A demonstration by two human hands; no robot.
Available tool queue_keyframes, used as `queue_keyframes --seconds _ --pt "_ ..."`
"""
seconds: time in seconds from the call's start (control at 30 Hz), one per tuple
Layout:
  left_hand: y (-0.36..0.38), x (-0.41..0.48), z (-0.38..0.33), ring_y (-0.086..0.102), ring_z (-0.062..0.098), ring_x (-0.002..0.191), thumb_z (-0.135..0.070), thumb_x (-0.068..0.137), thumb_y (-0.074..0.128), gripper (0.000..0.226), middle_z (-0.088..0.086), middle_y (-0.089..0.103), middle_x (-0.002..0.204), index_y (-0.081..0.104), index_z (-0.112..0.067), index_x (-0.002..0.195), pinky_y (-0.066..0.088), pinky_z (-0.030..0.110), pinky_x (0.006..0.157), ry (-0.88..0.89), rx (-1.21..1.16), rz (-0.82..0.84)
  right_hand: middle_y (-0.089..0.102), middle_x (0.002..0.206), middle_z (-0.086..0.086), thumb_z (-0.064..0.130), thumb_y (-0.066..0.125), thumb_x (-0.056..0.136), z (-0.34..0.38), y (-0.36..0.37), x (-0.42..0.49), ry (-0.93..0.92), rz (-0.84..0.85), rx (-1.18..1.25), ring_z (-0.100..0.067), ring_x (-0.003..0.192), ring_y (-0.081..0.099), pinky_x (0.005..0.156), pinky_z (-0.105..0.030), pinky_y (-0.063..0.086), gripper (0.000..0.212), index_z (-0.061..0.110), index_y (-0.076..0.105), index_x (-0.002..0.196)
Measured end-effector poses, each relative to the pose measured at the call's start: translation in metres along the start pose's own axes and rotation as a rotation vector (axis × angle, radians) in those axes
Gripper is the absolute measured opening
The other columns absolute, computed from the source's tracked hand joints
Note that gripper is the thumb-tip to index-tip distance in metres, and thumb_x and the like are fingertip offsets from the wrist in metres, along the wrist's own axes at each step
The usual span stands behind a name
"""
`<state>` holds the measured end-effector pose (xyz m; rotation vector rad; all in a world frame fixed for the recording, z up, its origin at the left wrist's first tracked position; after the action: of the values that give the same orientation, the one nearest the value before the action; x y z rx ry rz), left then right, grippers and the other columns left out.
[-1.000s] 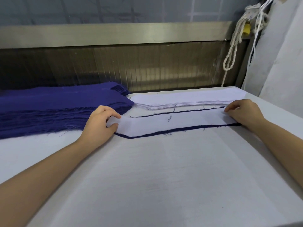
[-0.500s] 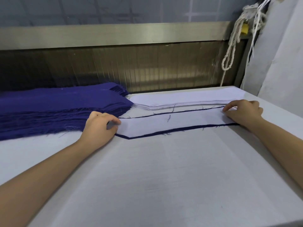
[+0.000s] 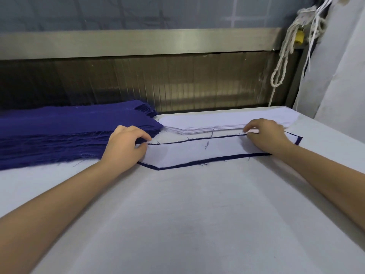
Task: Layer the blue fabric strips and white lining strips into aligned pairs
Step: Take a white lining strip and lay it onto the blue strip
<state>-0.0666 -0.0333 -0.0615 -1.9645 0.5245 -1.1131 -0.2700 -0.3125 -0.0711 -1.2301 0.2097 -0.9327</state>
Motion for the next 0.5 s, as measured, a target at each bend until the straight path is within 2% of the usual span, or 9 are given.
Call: queue_keyframes --seconds 0.17,0.33,0.4,0.5 --pt "-0.008 0.027 0.014 0.046 0.027 0.109 -0.009 0.087 0.059 0.021 -0.001 0.064 0.110 0.069 -0.019 0.102 0.038 0.038 0.094 -0.075 -0.012 -0.051 0.059 0.122 -0.004 0.014 0.054 0.089 0.079 0.024 0.015 -0.195 0.019 0.076 -0.028 0.120 0.043 0.097 -0.034 0.030 0.021 0.020 0.067 0.104" --pt "-0.017 0.065 0.038 0.044 0.027 0.115 -0.013 0.089 0.057 0.022 0.002 0.059 0.115 0.066 -0.021 0.107 0.036 0.033 0.088 -0.180 -0.028 -0.114 0.055 0.129 -0.001 0.013 0.049 0.091 0.168 0.052 0.039 -0.354 0.022 0.122 -0.027 0.121 0.041 0.096 -0.034 0.031 0.031 0.022 0.063 0.116" --pt "-0.016 0.079 0.049 0.043 0.028 0.116 -0.015 0.089 0.057 0.023 0.004 0.058 0.118 0.065 -0.019 0.111 0.036 0.032 0.089 -0.216 -0.013 -0.096 0.055 0.130 0.000 0.011 0.046 0.090 0.197 0.064 0.050 -0.395 0.025 0.116 -0.028 0.120 0.042 0.096 -0.034 0.031 0.036 0.024 0.061 0.121" --pt "-0.010 0.093 0.062 0.045 0.030 0.119 -0.018 0.089 0.058 0.026 0.008 0.056 0.123 0.063 -0.016 0.115 0.039 0.038 0.094 -0.251 0.033 -0.040 0.054 0.131 -0.002 0.010 0.041 0.091 0.231 0.082 0.063 -0.433 0.035 0.085 -0.031 0.120 0.042 0.095 -0.036 0.032 0.042 0.026 0.057 0.127"
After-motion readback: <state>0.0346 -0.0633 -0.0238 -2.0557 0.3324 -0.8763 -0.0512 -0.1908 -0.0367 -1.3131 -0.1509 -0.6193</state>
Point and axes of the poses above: each hand's wrist, its own x-axis towards the middle knuckle, its own y-axis out of the palm, z = x × y, the point moved 7 cm from there along x, towards the middle knuckle
